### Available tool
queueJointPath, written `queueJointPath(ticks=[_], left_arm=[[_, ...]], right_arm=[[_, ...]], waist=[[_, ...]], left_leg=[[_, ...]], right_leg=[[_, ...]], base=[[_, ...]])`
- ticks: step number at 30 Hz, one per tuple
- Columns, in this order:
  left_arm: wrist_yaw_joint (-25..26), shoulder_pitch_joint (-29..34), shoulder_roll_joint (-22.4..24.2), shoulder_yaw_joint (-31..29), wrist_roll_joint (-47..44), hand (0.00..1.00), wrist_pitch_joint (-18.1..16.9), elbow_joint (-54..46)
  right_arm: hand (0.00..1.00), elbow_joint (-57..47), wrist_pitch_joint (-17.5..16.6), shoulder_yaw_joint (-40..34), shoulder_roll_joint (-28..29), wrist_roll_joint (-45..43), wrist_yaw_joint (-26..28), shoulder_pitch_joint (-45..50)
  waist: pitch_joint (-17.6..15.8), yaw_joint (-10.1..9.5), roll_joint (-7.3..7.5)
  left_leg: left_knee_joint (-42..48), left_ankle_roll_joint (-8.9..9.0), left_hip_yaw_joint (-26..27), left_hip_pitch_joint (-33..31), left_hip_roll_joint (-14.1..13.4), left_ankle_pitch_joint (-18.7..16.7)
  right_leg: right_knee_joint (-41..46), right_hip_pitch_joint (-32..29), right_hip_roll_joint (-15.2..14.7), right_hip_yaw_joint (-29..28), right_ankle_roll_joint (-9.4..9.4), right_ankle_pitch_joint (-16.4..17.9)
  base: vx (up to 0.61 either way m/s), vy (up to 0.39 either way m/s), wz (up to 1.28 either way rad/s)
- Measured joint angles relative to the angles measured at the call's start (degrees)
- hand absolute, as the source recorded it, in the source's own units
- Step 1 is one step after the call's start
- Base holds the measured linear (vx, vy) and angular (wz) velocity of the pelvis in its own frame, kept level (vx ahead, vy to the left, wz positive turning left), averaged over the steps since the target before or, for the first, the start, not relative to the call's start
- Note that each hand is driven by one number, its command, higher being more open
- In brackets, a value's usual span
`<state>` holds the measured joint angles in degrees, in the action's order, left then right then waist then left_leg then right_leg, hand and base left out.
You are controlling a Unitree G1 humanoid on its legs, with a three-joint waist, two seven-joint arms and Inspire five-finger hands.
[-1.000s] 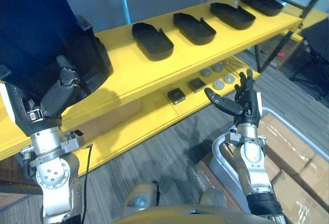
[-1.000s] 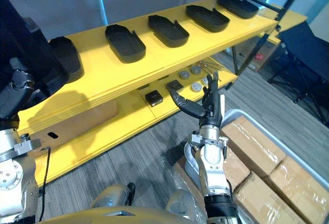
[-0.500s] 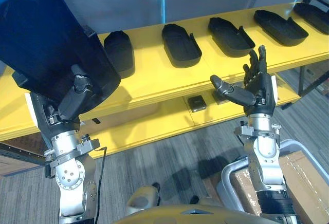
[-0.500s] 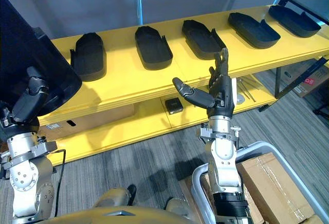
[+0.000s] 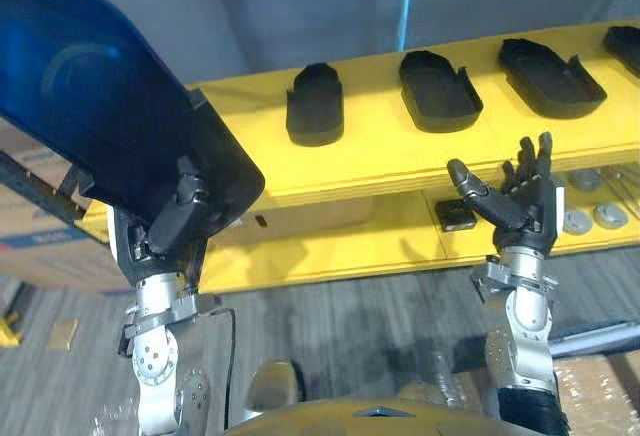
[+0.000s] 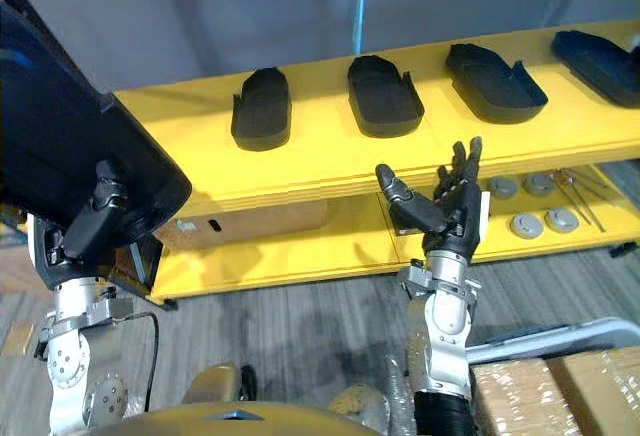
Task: Walk over and take three plastic housings, then place them on the shelf
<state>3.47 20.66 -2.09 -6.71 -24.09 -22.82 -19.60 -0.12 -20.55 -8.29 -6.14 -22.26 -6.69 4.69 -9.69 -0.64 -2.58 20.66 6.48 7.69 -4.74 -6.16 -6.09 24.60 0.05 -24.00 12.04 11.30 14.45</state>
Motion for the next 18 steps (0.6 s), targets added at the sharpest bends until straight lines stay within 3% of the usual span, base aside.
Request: queueJointPath(ticks=[1,2,3,5,6,7,8,9,11,12,13,14,15,16,18], left_arm=[[-0.35,-0.31,-0.31,-0.24,-0.02,0.0,-0.03,0.0],[-0.68,-0.56,-0.49,-0.63,0.01,0.0,-0.03,0.01],[-1.23,-0.76,-0.71,-1.25,0.03,0.0,0.02,-0.05],[-1.32,-1.62,-1.42,-1.7,0.1,0.0,0.34,-0.04],[-1.97,-2.94,-1.89,-1.89,0.1,0.0,0.65,-0.05],[-3.11,-4.19,-2.7,-2.19,0.2,0.0,0.68,-0.1],[-4.21,-5.28,-3.68,-2.53,0.31,0.0,0.7,-0.43],[-4.64,-5.75,-4.2,-2.76,0.29,0.0,0.72,-0.82],[-5.52,-8.88,-5.82,-2.6,-0.23,0.0,1.41,-1.23],[-5.59,-10.75,-6.07,-2.11,-0.29,0.0,2.09,-1.29],[-5.54,-11.31,-6.02,-1.94,-0.28,0.0,2.27,-1.29],[-4.96,-12.04,-5.8,-1.14,-0.47,0.0,3.09,-1.29],[-4.13,-12.13,-5.45,-0.63,-0.53,0.0,3.45,-1.25],[-3.2,-11.53,-4.38,1.19,-0.22,0.0,4.56,-1.2],[-2.22,-10.21,-4.28,3.16,0.52,0.0,5.34,-1.19]], right_arm=[[1.0,0.55,-0.36,-0.13,1.49,-1.2,-0.35,0.46],[1.0,0.92,-0.39,-0.06,2.75,-1.25,-0.85,0.91],[1.0,1.03,-0.41,0.4,4.87,-1.18,-1.24,2.59],[1.0,1.03,-0.51,1.64,6.96,-1.0,-1.31,5.06],[1.0,1.03,-0.54,2.63,7.48,-0.49,-1.65,5.79],[1.0,1.02,-0.63,3.71,7.5,0.07,-1.79,5.61],[1.0,0.9,-1.33,4.68,7.07,1.88,-1.72,5.15],[1.0,0.59,-1.47,5.41,6.84,2.56,-1.61,4.8],[1.0,-2.23,-1.51,6.17,6.24,4.03,-1.25,4.44],[1.0,-3.96,-1.52,6.14,5.46,4.03,-1.12,3.72],[1.0,-4.58,-1.52,6.13,5.04,4.04,-1.08,3.06],[1.0,-5.86,-1.68,6.06,3.96,4.04,-0.89,2.1],[1.0,-6.75,-1.78,5.79,3.0,4.03,-0.63,1.28],[1.0,-7.48,-1.87,4.98,1.49,4.02,-0.06,0.76],[1.0,-7.69,-1.86,3.98,1.05,3.99,0.54,0.68]], waist=[[0.33,1.43,-0.49],[-0.1,1.96,0.5],[-0.5,2.62,1.26],[-0.59,2.66,1.4],[-0.59,2.47,1.4],[-0.56,2.14,1.38],[-0.48,1.58,1.36],[-0.4,1.43,1.26],[-0.41,1.73,1.21],[-0.37,2.07,1.26],[-0.34,2.24,1.32],[-0.2,2.31,1.55],[-0.22,2.33,1.53],[-0.06,2.41,0.26],[-0.01,2.39,0.09]], left_leg=[[0.4,0.6,0.41,-0.3,0.35,-2.72],[1.42,-0.16,0.66,-0.45,1.55,-3.16],[3.15,-1.17,1.09,-0.98,2.53,-4.68],[5.59,-2.12,1.29,-2.06,2.66,-6.64],[5.73,-2.86,1.38,-2.12,2.78,-7.16],[4.93,-3.74,1.92,-1.56,2.8,-7.26],[2.89,-4.94,3.23,-0.51,2.66,-6.56],[1.93,-5.46,3.28,-0.26,2.48,-6.22],[-0.47,-6.7,1.7,-0.4,2.5,-4.52],[-2.6,-7.24,0.84,-0.35,2.73,-3.06],[-3.71,-7.34,0.67,-0.26,2.95,-2.29],[-5.62,-7.5,0.63,0.02,3.71,-0.72],[-6.14,-7.42,0.66,-0.17,4.35,-0.26],[-6.24,-7.63,0.12,-0.67,4.43,0.13],[-6.71,-7.45,-0.15,-0.34,4.61,0.28]], right_leg=[[-0.81,0.39,-0.68,-0.14,0.94,-0.58],[-1.73,0.86,-1.56,-0.77,1.18,-1.03],[-4.99,2.53,-2.16,-0.89,1.52,-3.75],[-9.62,4.44,-1.92,-0.6,2.88,-9.64],[-10.25,4.55,-1.85,-0.2,2.19,-12.94],[-10.37,4.31,-1.79,0.99,0.32,-16.13],[-11.09,3.89,-1.34,2.6,-2.71,-18.59],[-10.37,3.36,-0.41,2.43,-2.88,-17.94],[-6.95,2.61,5.34,1.52,-2.62,-11.27],[-6.73,2.57,9.72,1.35,-2.99,-7.25],[-7.23,2.47,11.56,1.34,-3.5,-5.83],[-10.66,2.67,14.86,1.51,-5.55,-4.65],[-14.03,3.3,16.55,1.63,-6.82,-4.68],[-16.2,4.27,17.14,1.55,-6.58,-6.69],[-17.23,5.14,17.2,1.76,-6.57,-7.02]], base=[[0.05,0.368,-0.12],[0.05,0.324,0.09],[0.05,0.455,-0.07],[0.04,0.43,-0.02],[0.0,0.313,0.04],[-0.01,0.364,-0.13],[-0.01,0.276,-0.21],[0.01,0.208,-0.08],[0.02,0.099,0.3],[0.01,0.06,0.34],[0.01,0.07,0.28],[0.0,0.051,0.11],[0.01,0.041,0.15],[0.02,0.046,0.12],[0.02,0.034,0.08]])
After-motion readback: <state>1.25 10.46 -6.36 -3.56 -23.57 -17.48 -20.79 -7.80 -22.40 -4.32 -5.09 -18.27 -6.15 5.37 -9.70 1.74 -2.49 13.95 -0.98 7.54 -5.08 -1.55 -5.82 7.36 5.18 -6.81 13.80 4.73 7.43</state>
